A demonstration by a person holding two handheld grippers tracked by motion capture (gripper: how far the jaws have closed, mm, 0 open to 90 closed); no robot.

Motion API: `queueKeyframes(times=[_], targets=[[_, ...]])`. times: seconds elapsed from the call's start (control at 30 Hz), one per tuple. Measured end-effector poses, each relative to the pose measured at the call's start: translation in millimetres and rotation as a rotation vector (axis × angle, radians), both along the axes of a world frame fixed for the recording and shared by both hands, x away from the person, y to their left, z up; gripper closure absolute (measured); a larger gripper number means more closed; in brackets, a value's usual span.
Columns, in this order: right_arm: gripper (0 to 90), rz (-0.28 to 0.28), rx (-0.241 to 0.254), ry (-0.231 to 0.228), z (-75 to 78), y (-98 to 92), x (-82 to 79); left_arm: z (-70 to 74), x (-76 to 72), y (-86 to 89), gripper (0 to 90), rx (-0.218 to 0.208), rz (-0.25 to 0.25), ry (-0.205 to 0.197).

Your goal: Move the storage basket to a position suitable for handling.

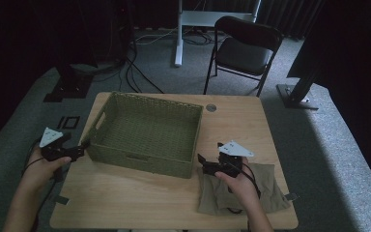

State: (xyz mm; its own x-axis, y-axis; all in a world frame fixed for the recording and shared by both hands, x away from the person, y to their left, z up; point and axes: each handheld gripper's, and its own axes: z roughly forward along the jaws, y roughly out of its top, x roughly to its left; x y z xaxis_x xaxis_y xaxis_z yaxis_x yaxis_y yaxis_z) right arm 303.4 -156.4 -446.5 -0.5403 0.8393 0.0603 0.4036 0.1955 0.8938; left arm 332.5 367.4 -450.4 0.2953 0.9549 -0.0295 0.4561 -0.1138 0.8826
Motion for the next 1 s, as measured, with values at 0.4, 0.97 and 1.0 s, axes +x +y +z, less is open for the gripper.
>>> queueKeyframes(times=[0.4,0.97,1.0], targets=[[13.9,-0.013,0.016,0.026,-9.3,27.0,11.2,-8.6,23.0,1.2,34.4,-0.026,0.044,-0.025],[34.7,-0.09,0.034,0.038,-28.3,43.4,20.4,-29.3,39.9,-13.2,42.2,-0.021,0.068,0.008],[35.7,-0.088,0.037,0.039,-29.3,43.9,21.2,-29.7,40.2,-14.1,44.8,-0.027,0.069,0.008]])
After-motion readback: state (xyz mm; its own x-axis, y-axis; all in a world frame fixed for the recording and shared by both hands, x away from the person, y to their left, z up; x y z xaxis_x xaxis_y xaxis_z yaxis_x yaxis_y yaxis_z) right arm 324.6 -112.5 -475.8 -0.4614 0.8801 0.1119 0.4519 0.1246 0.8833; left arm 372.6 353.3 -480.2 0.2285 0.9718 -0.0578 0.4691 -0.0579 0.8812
